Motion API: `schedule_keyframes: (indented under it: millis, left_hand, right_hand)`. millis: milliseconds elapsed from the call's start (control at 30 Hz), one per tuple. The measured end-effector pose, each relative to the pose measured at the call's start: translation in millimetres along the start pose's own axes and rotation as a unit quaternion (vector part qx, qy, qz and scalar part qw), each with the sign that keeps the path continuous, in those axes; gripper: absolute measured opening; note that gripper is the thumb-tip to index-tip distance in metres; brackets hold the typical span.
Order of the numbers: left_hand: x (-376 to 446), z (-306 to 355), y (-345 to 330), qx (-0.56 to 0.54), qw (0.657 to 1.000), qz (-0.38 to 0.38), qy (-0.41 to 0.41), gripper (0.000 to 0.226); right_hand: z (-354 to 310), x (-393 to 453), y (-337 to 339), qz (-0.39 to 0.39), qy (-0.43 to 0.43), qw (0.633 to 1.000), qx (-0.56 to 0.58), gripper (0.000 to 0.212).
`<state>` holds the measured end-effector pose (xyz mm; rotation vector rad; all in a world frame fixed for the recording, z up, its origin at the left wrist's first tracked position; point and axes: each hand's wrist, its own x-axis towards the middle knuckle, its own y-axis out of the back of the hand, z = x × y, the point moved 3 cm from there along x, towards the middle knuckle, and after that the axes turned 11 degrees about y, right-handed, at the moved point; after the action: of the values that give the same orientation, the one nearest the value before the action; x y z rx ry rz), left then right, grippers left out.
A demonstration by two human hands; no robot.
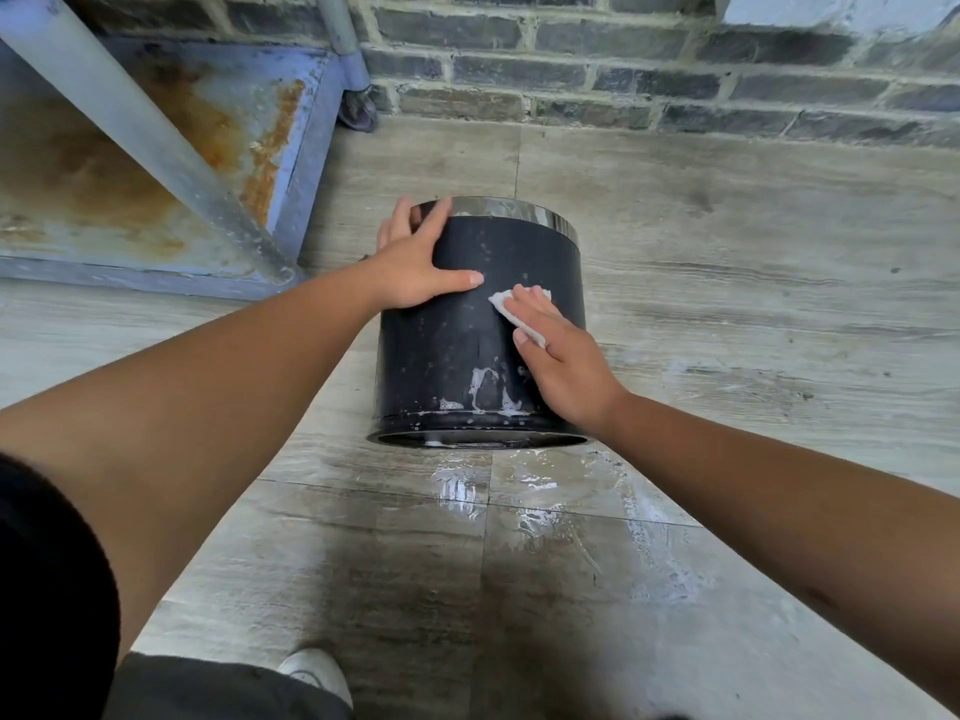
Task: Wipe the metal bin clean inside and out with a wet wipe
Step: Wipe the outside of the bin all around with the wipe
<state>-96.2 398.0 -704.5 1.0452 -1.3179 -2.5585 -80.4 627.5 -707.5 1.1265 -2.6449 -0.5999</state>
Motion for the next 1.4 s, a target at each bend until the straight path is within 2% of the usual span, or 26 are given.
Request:
schedule_keyframes:
  millis: [100,300,433,600,767,833,900,933,967,1033,1100,1133,1200,1300,1400]
  left_hand:
    - [-4.8,7.2,-8.4,0.069,0.996,-0.014,-0.049,0.104]
    - [-5.6,7.5,-11.2,0.067,0.996,-0.029,-0.045,0.091]
    - [-6.8,11.4,-12.0,0.084,0.995,-0.039,-0.045,0.091]
    - [-8.0,13.9,-12.0,0.096,0.993,-0.039,-0.051,0.089]
    - [-15.9,18.8,-23.5,0.148,0.984,-0.012,-0.103,0.061]
    - [-18.8,20.7,-25.9,0.168,0.976,0.005,-0.139,0.057]
    - [-21.3,21.7,-29.1,0.197,0.965,0.017,-0.172,0.061]
    - [-22.9,21.4,-31.4,0.209,0.962,0.022,-0.177,0.065]
    - [-24.2,20.5,-33.3,0.216,0.960,0.030,-0.177,0.067]
    - [-26.0,17.2,-35.7,0.218,0.958,0.053,-0.177,0.068]
    - [-26.6,13.0,-35.9,0.216,0.957,0.070,-0.181,0.067]
    - [-26.3,11.3,-35.7,0.214,0.956,0.075,-0.185,0.066]
    - [-26.4,7.3,-34.3,0.200,0.958,0.078,-0.190,0.062]
    - [-27.1,4.5,-32.7,0.186,0.960,0.083,-0.191,0.057]
    - [-27.8,4.1,-32.4,0.183,0.960,0.089,-0.190,0.054]
  right_hand:
    - [-4.0,0.7,-6.7,-0.053,0.062,0.994,-0.079,0.042]
    - [-28.1,-8.2,-24.1,-0.168,0.205,0.940,-0.217,0.042]
    - [-44.4,-21.8,-38.2,-0.189,0.266,0.918,-0.227,0.040]
    - [-49.6,-36.1,-49.5,-0.237,0.290,0.900,-0.222,0.043]
    - [-62.5,-45.7,-47.5,-0.256,0.309,0.897,-0.184,0.041]
    - [-67.6,-50.8,-48.5,-0.258,0.264,0.924,-0.094,0.031]
    - [-72.7,-49.3,-40.8,-0.237,0.113,0.962,0.070,0.026]
    - [-72.9,-45.3,-34.1,-0.227,0.041,0.962,0.148,0.026]
    - [-70.8,-39.1,-25.2,-0.204,0.003,0.959,0.199,0.026]
    - [-59.0,-22.8,-0.7,-0.117,-0.034,0.955,0.271,0.026]
    - [-41.4,-6.3,29.2,0.009,-0.047,0.949,0.312,0.029]
    - [-30.7,-1.8,42.1,0.056,-0.036,0.956,0.287,0.032]
    - [-7.4,-0.3,54.0,0.093,-0.035,0.983,0.154,0.036]
    - [12.6,-9.7,33.6,0.029,-0.041,0.998,0.024,0.040]
    - [13.6,-24.5,-2.0,-0.040,0.050,0.995,-0.073,0.045]
